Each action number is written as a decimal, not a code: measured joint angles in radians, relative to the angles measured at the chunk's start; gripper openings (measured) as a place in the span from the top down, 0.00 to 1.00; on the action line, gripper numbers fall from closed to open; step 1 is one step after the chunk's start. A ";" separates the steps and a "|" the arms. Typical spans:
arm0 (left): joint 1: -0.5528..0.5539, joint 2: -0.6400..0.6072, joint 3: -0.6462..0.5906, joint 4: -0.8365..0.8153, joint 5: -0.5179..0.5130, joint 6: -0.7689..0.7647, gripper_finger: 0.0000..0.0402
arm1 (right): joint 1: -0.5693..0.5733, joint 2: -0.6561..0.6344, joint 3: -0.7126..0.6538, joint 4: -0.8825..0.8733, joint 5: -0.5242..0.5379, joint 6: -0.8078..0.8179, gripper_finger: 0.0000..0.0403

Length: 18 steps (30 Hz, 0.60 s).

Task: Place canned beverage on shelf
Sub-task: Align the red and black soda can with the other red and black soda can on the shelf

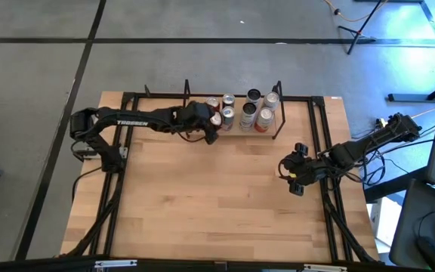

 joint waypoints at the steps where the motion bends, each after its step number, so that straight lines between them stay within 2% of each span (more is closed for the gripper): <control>1: 0.010 0.000 0.000 0.011 0.006 0.000 0.32 | 0.000 0.000 0.000 0.001 0.005 0.000 0.38; 12: 0.071 0.030 0.000 0.036 0.080 -0.006 0.31 | 0.000 0.000 0.000 0.001 0.049 -0.001 0.38; 18: 0.069 0.038 0.000 0.034 0.080 0.000 0.27 | 0.000 0.000 0.000 0.001 0.048 -0.001 0.38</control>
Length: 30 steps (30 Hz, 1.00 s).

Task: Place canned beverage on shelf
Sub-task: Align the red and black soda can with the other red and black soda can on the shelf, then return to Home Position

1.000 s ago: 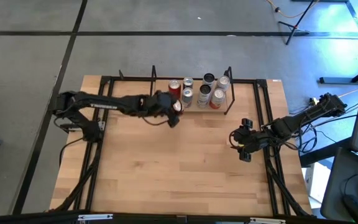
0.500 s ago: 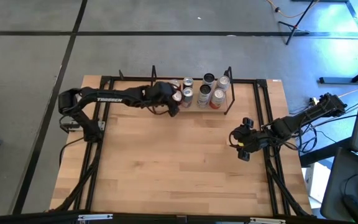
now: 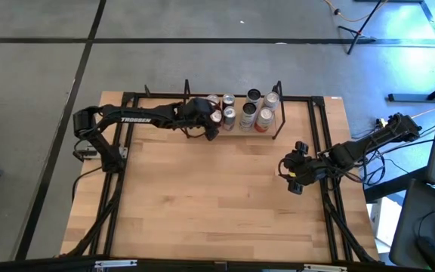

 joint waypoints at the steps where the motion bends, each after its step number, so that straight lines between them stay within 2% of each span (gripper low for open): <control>1: 0.000 0.000 0.000 0.001 0.000 0.008 0.25 | 0.000 0.000 0.000 0.000 0.000 0.000 0.38; 9: 0.000 0.000 0.000 -0.004 -0.001 0.075 0.17 | 0.000 0.000 0.000 0.000 -0.007 0.000 0.38; 20: 0.000 0.000 0.001 -0.007 -0.046 0.080 0.09 | 0.000 0.000 0.000 0.001 -0.009 0.000 0.38; 30: -0.001 -0.099 0.001 -0.010 -0.046 0.079 0.09 | 0.000 0.000 0.000 -0.005 -0.012 -0.002 0.38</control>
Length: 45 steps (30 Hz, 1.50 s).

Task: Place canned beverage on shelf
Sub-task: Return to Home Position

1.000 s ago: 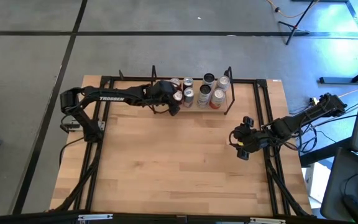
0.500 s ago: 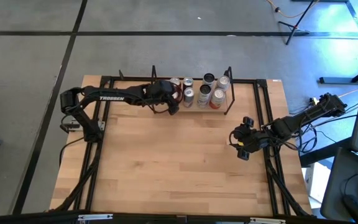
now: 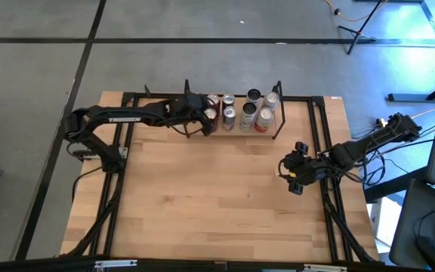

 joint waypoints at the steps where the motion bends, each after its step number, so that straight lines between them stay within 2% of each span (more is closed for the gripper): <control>1: -0.001 -0.019 0.000 -0.001 0.001 -0.004 0.09 | 0.000 0.000 0.000 0.004 -0.004 0.000 0.38; 8: -0.086 -0.146 0.000 -0.017 0.058 -0.188 0.09 | 0.000 0.004 0.000 0.031 -0.033 0.012 0.38; 12: -0.176 -0.205 0.000 0.016 0.075 -0.258 0.16 | -0.008 0.004 0.012 0.053 -0.016 -0.061 0.40; 15: -0.244 -0.254 0.000 0.024 0.101 -0.286 0.27 | -0.054 -0.001 0.047 0.056 -0.041 -0.155 0.50; 18: -0.306 -0.287 0.000 0.011 0.111 -0.262 0.43 | -0.126 -0.026 0.078 0.086 -0.087 -0.270 0.66; 20: -0.330 -0.306 0.000 0.009 0.138 -0.242 0.55 | -0.182 -0.048 0.084 0.116 -0.162 -0.341 0.78; 23: -0.341 -0.319 0.000 0.013 0.233 -0.238 0.74 | -0.273 -0.093 0.083 0.151 -0.314 -0.421 0.95; 25: -0.344 -0.324 0.000 0.007 0.243 -0.270 0.83 | -0.330 -0.126 0.083 0.170 -0.387 -0.457 0.98; 27: -0.357 -0.329 0.000 0.002 0.229 -0.312 0.90 | -0.374 -0.164 0.083 0.189 -0.412 -0.461 0.94; 29: -0.364 -0.330 0.000 0.006 0.167 -0.294 0.95 | -0.404 -0.199 0.083 0.201 -0.414 -0.449 0.90; 33: -0.366 -0.322 0.000 -0.012 0.071 -0.287 1.00 | -0.441 -0.269 0.056 0.227 -0.452 -0.430 0.88; 39: -0.436 -0.322 -0.007 -0.084 0.072 -0.049 0.97 | -0.474 -0.430 -0.054 0.289 -0.469 -0.391 0.94; 42: -0.457 -0.349 -0.066 -0.052 0.054 -0.009 0.97 | -0.479 -0.522 -0.114 0.330 -0.454 -0.352 0.97; 45: -0.475 -0.402 -0.190 0.032 0.052 -0.020 0.97 | -0.479 -0.590 -0.157 0.321 -0.453 -0.292 1.00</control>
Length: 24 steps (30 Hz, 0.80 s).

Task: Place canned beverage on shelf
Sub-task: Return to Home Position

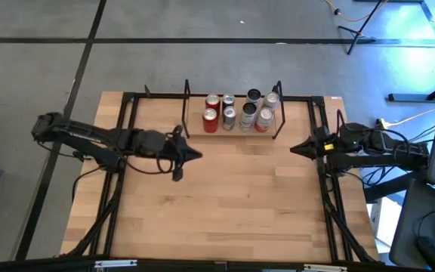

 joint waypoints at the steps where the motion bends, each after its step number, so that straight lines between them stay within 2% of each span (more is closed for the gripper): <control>1: -0.008 -0.016 -0.041 0.017 -0.005 -0.014 0.97 | 0.000 -0.014 -0.008 -0.018 0.000 0.035 1.00; 6: -0.026 -0.070 -0.201 0.005 0.002 -0.047 0.97 | 0.000 -0.039 -0.016 -0.060 0.000 0.092 0.98; 8: -0.035 -0.071 -0.250 0.011 -0.017 -0.009 0.97 | 0.001 -0.039 -0.016 -0.051 0.002 0.052 0.98; 10: -0.035 -0.071 -0.316 0.078 -0.049 0.045 0.97 | 0.000 -0.039 -0.027 -0.053 0.012 -0.009 0.98; 12: -0.033 -0.094 -0.397 0.196 -0.035 0.068 0.97 | 0.000 -0.053 -0.042 -0.051 0.024 -0.046 0.98; 15: -0.035 -0.186 -0.526 0.405 0.031 0.075 0.97 | 0.000 -0.101 -0.088 -0.015 0.004 -0.059 0.98; 17: -0.031 -0.265 -0.616 0.479 0.037 0.076 0.97 | 0.000 -0.142 -0.127 0.052 -0.020 -0.061 0.98; 24: -0.027 -0.580 -0.809 0.513 0.026 0.042 0.97 | 0.000 -0.274 -0.254 0.214 -0.008 -0.067 0.98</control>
